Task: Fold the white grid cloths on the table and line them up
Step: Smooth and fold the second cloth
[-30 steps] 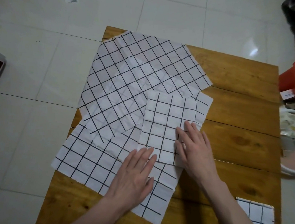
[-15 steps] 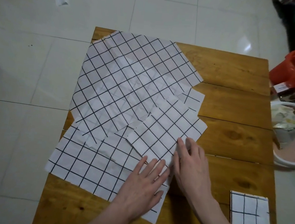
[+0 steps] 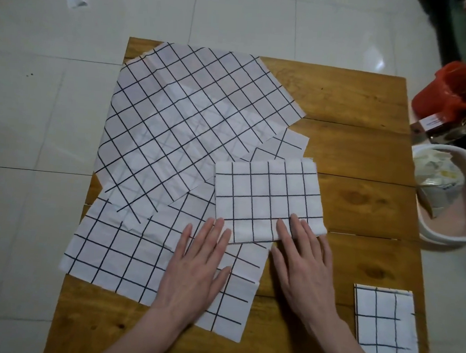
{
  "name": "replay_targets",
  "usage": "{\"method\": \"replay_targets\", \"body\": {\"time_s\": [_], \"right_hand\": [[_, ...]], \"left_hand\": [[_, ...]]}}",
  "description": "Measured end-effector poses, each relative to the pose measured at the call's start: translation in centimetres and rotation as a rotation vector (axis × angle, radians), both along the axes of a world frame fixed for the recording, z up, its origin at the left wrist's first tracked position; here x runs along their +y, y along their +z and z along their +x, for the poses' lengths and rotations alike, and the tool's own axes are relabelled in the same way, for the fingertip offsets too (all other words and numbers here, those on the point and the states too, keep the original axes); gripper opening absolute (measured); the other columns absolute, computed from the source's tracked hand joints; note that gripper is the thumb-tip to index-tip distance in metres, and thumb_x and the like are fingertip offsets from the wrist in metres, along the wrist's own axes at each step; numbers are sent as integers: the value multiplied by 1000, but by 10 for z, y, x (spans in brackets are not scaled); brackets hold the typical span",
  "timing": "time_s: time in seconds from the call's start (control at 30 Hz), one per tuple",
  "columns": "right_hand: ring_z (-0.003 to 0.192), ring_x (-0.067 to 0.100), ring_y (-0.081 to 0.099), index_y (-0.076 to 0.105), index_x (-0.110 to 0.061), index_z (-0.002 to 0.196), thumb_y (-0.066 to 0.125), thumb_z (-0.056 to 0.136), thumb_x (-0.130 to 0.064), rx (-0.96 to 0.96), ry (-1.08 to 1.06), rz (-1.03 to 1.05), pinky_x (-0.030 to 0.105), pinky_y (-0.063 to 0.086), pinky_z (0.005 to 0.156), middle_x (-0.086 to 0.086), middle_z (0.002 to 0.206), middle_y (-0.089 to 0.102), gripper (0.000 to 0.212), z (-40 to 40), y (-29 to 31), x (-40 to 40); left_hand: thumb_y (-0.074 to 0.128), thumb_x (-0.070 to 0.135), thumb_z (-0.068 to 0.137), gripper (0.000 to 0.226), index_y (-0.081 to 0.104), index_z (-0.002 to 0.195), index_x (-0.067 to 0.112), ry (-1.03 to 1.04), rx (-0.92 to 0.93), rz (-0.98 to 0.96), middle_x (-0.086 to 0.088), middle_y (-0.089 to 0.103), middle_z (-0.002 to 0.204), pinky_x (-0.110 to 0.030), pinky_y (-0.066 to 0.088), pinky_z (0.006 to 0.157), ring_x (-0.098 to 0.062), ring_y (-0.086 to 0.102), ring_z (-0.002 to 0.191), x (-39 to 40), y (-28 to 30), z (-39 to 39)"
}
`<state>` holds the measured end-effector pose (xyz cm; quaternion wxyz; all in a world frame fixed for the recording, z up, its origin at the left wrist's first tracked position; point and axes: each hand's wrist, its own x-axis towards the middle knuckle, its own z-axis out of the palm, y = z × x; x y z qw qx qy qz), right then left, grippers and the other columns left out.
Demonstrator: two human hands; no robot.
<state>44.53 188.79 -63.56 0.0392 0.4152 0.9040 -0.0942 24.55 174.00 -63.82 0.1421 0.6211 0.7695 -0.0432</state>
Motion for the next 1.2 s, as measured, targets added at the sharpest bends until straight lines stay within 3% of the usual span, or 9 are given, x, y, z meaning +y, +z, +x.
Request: {"method": "replay_targets", "body": {"time_s": [0.13,0.27,0.37,0.6,1.0,1.2], "right_hand": [[158,19,21,33,-24,162,34,109,-44,28,-45,-29,48,30,123,2,171,26,56,-3,-2,-8],[160,17,12,24,-20,165,28,110,-41,74,-45,-42,48,23,126,1,173,18,59,-7,-1,-16],[160,17,12,21,-16,165,25,112,-40,100,26,-44,50,21,126,1,173,17,58,-5,1,-24],[160,16,12,22,-13,165,31,112,-39,39,261,-19,48,21,124,2,174,16,60,-1,-2,-35],[161,11,5,15,-19,166,24,112,-51,3,226,-116,48,14,127,-4,175,8,64,1,-8,-28],[161,11,5,14,-20,166,23,111,-56,5,160,-135,48,16,127,-5,175,7,66,9,-8,-27]], "left_hand": [[33,52,107,76,15,165,6,47,-2,22,-11,7,175,-51,17,127,-26,3,162,5,3,3],[33,52,107,78,11,166,6,-2,-31,47,-13,7,175,-49,15,126,-27,5,162,6,2,21],[34,53,108,77,14,165,5,-77,-44,56,-13,9,175,-48,17,124,-27,9,162,7,-2,40],[36,44,104,78,11,165,2,-28,-53,48,-17,12,174,-50,20,123,-31,12,161,18,-11,57],[33,45,104,69,37,159,4,-39,-96,86,-14,37,165,-48,26,120,-29,34,154,23,-7,45],[24,51,110,68,32,162,8,-41,-123,84,-11,34,167,-48,26,122,-26,30,156,21,-6,42]]}}
